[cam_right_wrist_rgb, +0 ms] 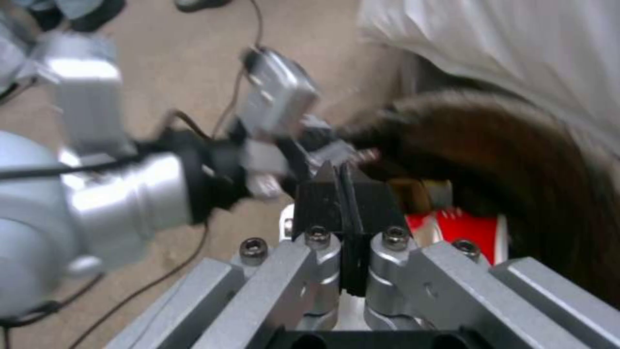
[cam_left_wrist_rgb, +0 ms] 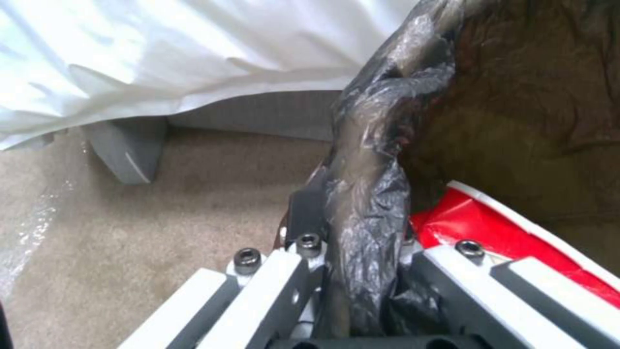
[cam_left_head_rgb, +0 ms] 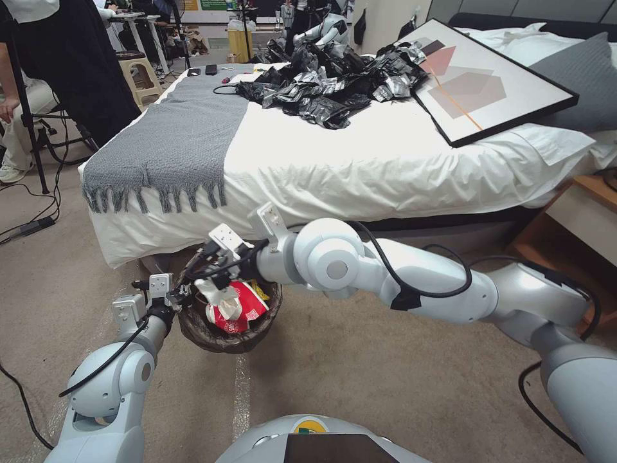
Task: Pick up the trash bin, then pick up the garbage from the floor and place it into the trash bin.
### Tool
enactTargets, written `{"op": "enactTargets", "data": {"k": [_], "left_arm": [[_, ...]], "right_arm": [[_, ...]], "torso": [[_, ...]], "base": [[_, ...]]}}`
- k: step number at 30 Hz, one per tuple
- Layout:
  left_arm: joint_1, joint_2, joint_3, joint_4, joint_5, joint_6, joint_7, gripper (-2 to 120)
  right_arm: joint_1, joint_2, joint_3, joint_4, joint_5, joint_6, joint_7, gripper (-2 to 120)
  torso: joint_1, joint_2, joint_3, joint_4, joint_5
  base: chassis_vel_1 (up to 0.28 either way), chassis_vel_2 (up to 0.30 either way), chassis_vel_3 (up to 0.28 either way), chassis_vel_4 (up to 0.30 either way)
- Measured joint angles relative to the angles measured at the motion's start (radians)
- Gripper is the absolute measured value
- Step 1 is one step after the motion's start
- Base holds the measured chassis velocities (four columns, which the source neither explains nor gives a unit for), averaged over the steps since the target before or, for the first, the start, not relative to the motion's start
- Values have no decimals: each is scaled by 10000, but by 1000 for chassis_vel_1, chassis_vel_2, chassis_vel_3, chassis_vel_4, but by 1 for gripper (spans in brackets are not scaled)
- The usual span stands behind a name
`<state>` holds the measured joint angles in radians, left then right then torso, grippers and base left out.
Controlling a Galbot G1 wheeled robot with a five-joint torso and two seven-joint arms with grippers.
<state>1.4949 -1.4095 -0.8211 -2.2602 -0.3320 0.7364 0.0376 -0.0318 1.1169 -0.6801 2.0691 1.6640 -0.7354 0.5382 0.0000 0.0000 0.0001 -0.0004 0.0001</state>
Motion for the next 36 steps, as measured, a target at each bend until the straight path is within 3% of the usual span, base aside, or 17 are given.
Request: {"op": "enactTargets", "data": {"k": [19, 36], "left_arm": [[-54, -21, -76, 163, -26, -3, 20, 0], [-56, -51, -128, 191, -29, -9, 50, 0]], "right_arm": [[-777, 481, -322, -1379, -1518, 0, -480, 0], [-858, 518, -309, -1647, -1920, 192, -539, 61]], "torso": [[0, 0, -1, 4, -2], [0, 0, -1, 4, -1]], "base": [[0, 0, 0, 0], [0, 0, 0, 0]]}}
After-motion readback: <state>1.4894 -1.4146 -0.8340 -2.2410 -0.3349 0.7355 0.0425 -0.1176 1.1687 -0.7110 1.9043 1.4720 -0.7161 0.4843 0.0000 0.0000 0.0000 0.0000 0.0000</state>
